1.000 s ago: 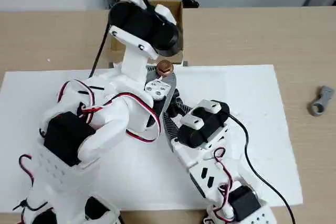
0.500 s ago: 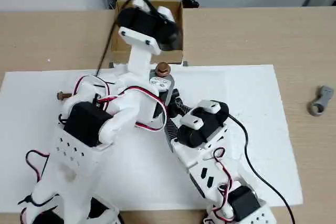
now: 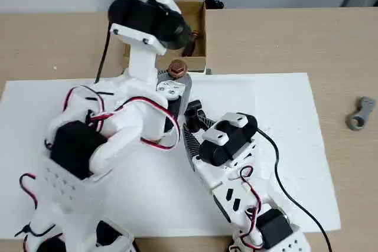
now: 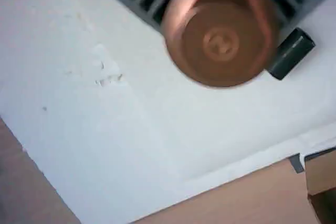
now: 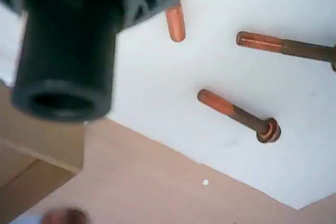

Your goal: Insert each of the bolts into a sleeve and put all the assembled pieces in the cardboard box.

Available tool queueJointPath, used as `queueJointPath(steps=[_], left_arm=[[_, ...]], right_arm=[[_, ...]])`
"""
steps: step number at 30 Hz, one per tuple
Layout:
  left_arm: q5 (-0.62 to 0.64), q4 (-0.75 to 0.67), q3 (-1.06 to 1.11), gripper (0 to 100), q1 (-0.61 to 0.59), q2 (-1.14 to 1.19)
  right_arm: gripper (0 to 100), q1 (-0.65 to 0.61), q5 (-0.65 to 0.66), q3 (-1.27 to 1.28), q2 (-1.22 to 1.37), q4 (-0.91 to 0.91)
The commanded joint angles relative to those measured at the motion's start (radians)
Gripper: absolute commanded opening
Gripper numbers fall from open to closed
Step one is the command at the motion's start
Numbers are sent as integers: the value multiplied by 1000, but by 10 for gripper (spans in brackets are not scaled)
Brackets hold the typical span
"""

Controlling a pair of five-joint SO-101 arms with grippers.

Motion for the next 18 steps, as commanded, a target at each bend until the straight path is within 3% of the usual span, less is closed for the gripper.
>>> queueJointPath(steps=[1,18], left_arm=[[8,20,-53,6,5,-6],[32,-18,33,6,57,-3]], right_arm=[[4,-4,6,-11,-8,-24],[4,-4,5,-11,-8,-24]])
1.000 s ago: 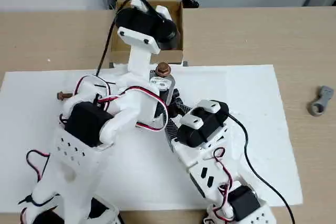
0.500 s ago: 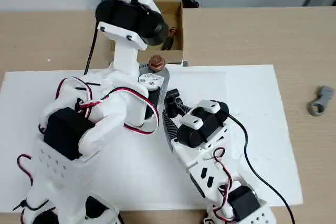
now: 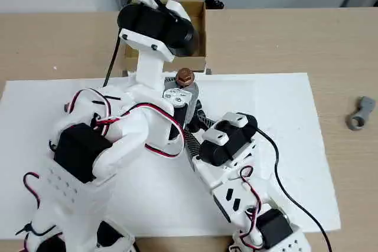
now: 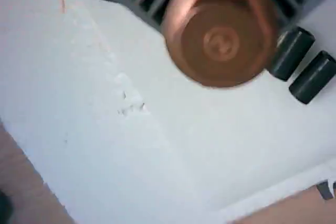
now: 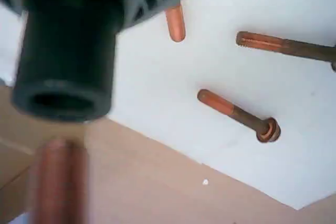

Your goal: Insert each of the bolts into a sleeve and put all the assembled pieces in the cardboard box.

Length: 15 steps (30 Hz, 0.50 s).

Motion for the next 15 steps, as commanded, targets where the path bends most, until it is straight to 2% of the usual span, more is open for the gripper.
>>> queueJointPath(steps=[1,9,15], left_arm=[[9,-40,15,6,3,-3],[11,-40,19,6,3,-3],[12,-107,134,6,3,-3]], right_arm=[[4,-4,5,-11,-8,-24],[4,-4,5,-11,-8,-24],[4,-4,5,-12,-8,-24]])
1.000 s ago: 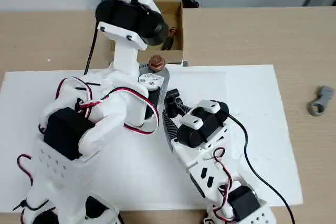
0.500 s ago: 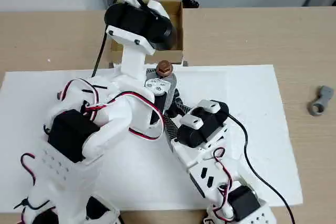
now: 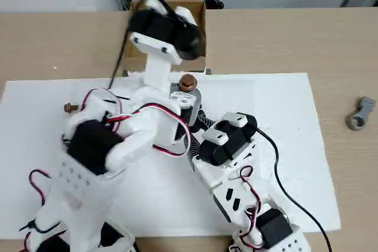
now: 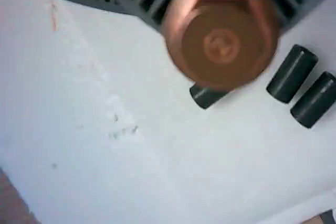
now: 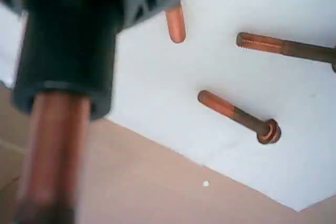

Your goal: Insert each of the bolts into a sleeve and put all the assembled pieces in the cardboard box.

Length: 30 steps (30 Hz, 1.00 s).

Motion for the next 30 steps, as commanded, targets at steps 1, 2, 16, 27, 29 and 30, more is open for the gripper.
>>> queueJointPath(steps=[1,2,16,27,29,30], left_arm=[[8,-71,47,6,0,-3],[9,-83,64,6,0,-3],[52,-15,88,6,-83,-11],[115,-25,88,6,-86,-11],[115,-32,88,6,-97,-11],[115,-38,88,6,-101,-11]], right_arm=[[4,-4,5,-12,-8,-24],[4,-4,5,-14,-8,-24],[4,-2,5,-18,-8,-24],[4,24,3,-20,-10,-25],[4,47,3,-21,-12,-25],[4,53,3,-28,-12,-25]])
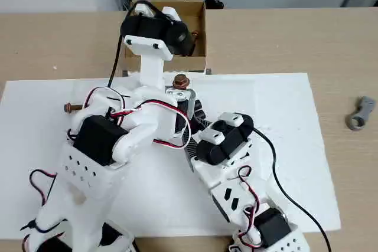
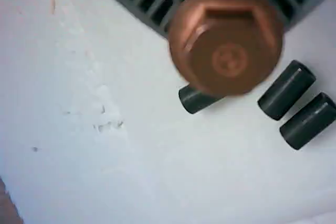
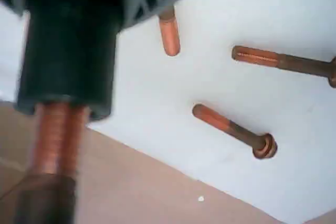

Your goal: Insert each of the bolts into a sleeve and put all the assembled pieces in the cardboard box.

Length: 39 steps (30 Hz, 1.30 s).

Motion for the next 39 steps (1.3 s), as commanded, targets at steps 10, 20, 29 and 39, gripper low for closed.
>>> queueJointPath(steps=[10,20,29,39], left_arm=[[3,-81,97,6,-35,0],[-2,-155,196,6,-37,-3],[20,-75,116,6,-35,-9],[54,-61,38,6,66,-9]], right_arm=[[4,47,-2,-68,-15,-25],[4,48,-2,-68,-15,-27],[4,51,-2,-68,-15,-28],[4,53,0,-63,-12,-125]])
